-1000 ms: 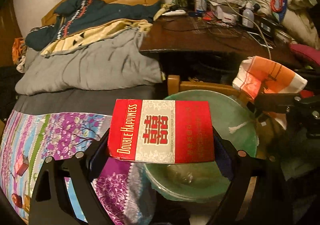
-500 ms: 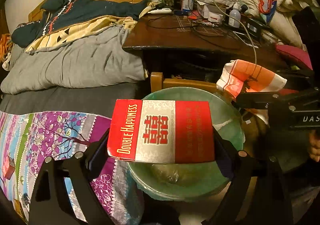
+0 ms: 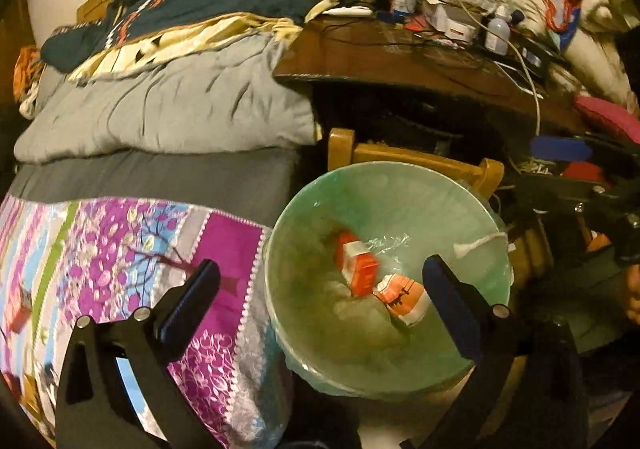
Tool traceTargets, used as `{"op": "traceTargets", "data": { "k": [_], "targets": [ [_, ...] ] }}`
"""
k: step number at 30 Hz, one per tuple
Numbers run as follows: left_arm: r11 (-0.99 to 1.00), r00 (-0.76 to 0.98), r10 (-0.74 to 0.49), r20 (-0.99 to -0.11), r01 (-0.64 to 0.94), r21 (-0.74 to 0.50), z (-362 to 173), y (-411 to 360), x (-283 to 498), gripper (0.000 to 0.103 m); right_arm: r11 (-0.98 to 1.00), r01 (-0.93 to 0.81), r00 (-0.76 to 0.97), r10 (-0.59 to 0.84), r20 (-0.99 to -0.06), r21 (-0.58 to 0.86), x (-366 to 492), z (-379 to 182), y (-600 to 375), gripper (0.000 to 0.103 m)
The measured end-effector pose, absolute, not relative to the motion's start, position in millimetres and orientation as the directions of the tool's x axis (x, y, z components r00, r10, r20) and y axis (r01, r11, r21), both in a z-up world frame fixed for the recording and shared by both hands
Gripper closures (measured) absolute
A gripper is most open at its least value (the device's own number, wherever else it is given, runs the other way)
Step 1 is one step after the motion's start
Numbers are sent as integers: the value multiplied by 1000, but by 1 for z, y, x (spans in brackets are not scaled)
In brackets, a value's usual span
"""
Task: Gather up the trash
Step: 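Swing both tools back toward the trash on the bedspread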
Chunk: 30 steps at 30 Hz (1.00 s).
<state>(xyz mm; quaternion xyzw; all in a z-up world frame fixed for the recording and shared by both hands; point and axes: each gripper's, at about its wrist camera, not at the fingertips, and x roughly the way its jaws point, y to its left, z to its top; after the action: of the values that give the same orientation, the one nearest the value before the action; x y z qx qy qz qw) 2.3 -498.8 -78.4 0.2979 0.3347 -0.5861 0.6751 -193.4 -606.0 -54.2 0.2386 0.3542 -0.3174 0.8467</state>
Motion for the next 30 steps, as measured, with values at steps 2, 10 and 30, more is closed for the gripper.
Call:
{"op": "traceTargets", "data": {
  "k": [2,10,30],
  "targets": [
    [170,110,-589,-801,985,10,-80,-491,7,5,685,703,562,-372,-739,190,-194,-54,-603,19],
    [415,298,-604,-739,910,28,-75,-435,47,5,718,685,626,-494,-603,123,-182,-33,-564,19],
    [962,715,-171,-678,269,41,-81,-132,167,5,946,278,782,-120,-611,169,19,-82,-385,19]
  ]
}}
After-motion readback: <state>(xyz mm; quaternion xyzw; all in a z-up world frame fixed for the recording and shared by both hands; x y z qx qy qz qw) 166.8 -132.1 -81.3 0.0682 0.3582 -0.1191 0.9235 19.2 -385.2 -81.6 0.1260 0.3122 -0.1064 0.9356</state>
